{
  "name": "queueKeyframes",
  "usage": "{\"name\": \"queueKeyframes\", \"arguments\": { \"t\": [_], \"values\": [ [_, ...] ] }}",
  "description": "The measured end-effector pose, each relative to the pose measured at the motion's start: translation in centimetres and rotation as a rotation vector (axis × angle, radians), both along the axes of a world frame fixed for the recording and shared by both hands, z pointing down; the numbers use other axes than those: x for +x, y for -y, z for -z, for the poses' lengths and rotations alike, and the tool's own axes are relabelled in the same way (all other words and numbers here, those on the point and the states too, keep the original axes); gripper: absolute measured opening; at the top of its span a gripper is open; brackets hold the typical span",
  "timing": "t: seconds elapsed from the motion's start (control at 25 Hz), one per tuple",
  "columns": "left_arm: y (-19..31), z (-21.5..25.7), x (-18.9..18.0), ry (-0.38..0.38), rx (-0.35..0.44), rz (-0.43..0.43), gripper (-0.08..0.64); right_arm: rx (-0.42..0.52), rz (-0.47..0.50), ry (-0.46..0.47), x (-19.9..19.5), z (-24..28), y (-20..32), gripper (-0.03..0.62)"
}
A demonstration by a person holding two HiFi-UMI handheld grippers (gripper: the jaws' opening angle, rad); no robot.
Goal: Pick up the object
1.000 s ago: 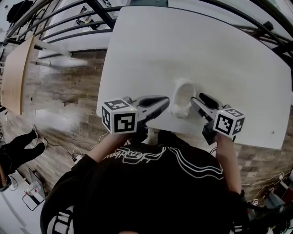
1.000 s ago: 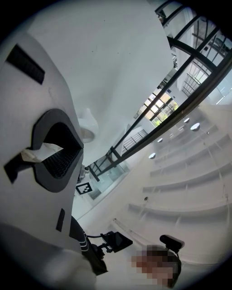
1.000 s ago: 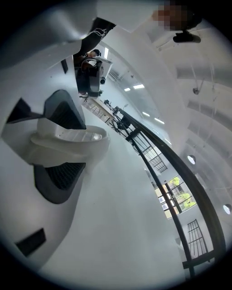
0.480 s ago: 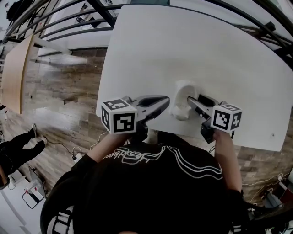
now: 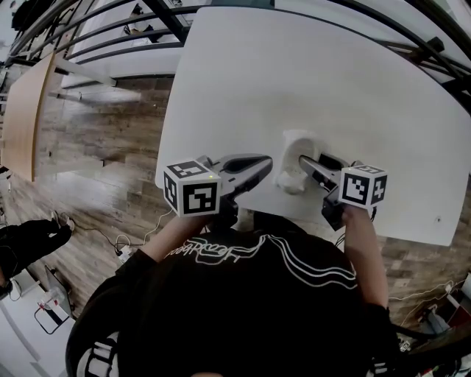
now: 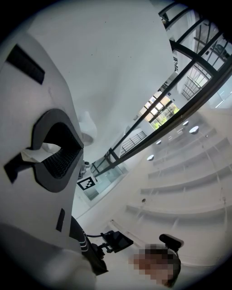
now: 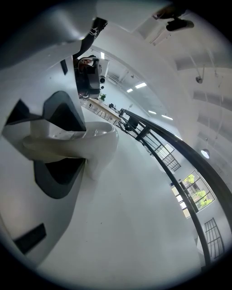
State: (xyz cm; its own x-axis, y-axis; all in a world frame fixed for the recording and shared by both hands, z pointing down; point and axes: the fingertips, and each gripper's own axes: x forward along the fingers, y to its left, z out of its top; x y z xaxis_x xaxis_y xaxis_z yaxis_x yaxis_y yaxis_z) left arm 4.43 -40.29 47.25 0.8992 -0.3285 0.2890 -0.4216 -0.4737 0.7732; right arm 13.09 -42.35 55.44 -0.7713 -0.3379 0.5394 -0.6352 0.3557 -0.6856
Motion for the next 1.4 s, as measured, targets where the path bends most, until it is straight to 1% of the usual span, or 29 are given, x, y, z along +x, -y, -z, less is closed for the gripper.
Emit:
{"name": "queueKeyframes", "arguments": {
  "t": [0.12,0.44,1.0,1.4],
  "values": [
    [0.0,0.2,-0.1,-0.002,0.001,0.005,0.006,-0.008,0.005,-0.016,0.0,-0.1,0.0,0.178],
    [-0.3,-0.2,-0.5,-0.003,-0.006,0.012,0.006,-0.014,-0.004,-0.015,0.3,-0.4,0.0,0.169],
    [-1.3,0.2,-1.2,0.007,0.000,0.023,0.006,0.033,-0.037,-0.011,0.2,0.7,0.0,0.144],
    [-2.3,0.8,-2.0,0.020,0.012,0.022,0.006,0.073,-0.087,-0.001,0.3,1.5,-0.2,0.130]
  ]
}}
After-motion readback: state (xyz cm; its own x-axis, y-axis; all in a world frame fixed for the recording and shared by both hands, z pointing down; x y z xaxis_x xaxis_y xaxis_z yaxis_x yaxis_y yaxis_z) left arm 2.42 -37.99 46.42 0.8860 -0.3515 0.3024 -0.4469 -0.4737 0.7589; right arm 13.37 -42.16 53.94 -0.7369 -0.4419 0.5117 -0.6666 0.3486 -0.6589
